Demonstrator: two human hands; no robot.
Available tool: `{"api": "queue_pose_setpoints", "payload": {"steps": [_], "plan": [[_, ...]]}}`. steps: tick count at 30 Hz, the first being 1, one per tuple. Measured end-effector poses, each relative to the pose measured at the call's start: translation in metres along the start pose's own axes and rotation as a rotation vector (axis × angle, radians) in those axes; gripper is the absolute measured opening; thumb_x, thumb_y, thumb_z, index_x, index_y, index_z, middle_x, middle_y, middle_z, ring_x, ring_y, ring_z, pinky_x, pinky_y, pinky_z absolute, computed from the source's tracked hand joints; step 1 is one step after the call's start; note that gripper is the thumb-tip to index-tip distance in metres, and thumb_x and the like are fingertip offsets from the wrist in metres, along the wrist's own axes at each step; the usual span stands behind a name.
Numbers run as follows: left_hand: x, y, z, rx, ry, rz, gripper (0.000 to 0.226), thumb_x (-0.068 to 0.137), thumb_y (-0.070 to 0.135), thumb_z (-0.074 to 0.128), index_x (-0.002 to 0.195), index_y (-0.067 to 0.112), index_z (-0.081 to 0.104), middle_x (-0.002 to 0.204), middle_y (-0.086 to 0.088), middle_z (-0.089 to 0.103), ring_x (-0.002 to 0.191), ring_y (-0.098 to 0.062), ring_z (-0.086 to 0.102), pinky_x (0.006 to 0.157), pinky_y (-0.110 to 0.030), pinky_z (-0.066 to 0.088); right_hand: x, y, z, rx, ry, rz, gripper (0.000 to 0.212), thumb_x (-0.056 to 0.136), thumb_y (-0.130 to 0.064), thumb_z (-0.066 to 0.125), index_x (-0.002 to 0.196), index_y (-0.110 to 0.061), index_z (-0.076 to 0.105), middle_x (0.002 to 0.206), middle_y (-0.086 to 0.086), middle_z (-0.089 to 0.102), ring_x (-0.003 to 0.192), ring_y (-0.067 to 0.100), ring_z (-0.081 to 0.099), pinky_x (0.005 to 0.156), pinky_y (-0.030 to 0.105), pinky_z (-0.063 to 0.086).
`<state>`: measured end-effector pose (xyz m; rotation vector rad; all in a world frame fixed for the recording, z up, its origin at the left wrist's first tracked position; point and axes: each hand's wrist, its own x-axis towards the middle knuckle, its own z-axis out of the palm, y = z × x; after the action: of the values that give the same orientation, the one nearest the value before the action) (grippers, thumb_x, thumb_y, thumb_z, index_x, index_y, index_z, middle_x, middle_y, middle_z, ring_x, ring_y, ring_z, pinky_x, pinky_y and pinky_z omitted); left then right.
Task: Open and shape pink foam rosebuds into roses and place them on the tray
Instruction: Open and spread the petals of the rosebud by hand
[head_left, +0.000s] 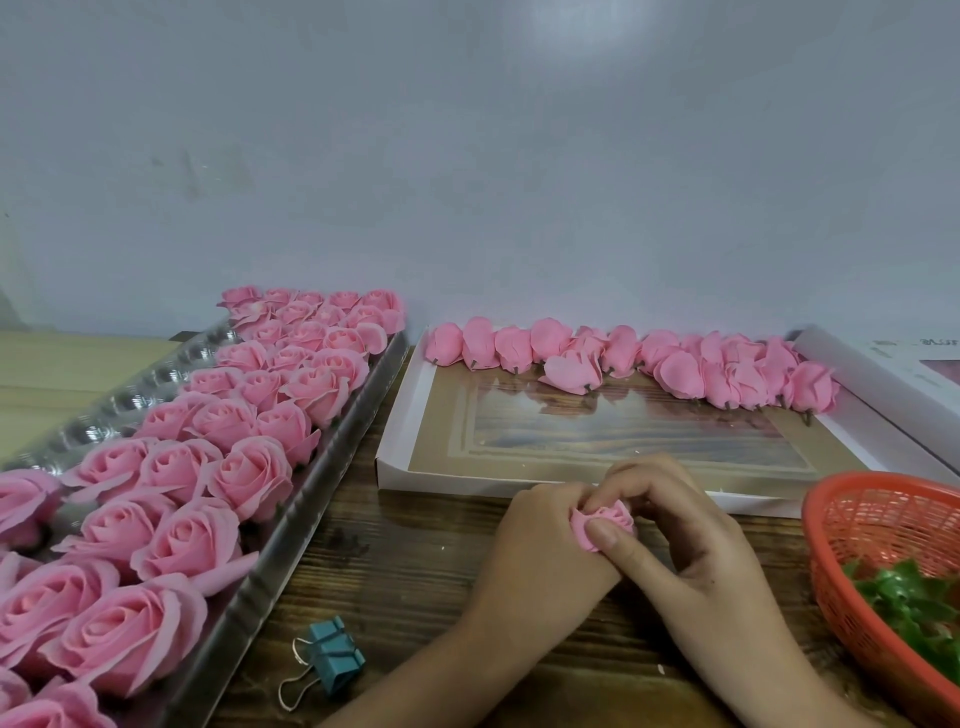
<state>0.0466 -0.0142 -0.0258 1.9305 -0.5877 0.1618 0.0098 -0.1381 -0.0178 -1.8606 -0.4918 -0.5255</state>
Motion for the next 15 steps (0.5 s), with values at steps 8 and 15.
{"api": "queue_pose_setpoints", "payload": {"steps": [8, 15], "plan": [[-0.0021, 0.0067, -0.0052, -0.169, -0.122, -0.014, 0.036, 0.073, 0.010, 0.068, 0.050, 0.028, 0.047, 0.050, 0.013, 0.043, 0.052, 0.000, 0.040, 0.049, -0.016, 0.032, 0.0010, 0.0030, -0.0023, 0.071, -0.061, 0.001, 0.009, 0.087, -0.034, 0.064, 0.082, -0.027, 0.062, 0.085, -0.003, 0.059, 0.084, 0.021, 0.057, 0.076, 0.030, 0.044], [-0.0024, 0.0059, -0.0024, -0.113, -0.066, -0.009, 0.028, 0.075, 0.018, 0.066, 0.054, 0.026, 0.048, 0.052, 0.013, 0.048, 0.054, 0.000, 0.045, 0.050, -0.016, 0.036, 0.0003, 0.0047, -0.0016, 0.073, -0.040, 0.000, 0.012, 0.087, -0.034, 0.068, 0.081, -0.026, 0.063, 0.084, -0.001, 0.061, 0.084, 0.023, 0.058, 0.076, 0.037, 0.045]]}}
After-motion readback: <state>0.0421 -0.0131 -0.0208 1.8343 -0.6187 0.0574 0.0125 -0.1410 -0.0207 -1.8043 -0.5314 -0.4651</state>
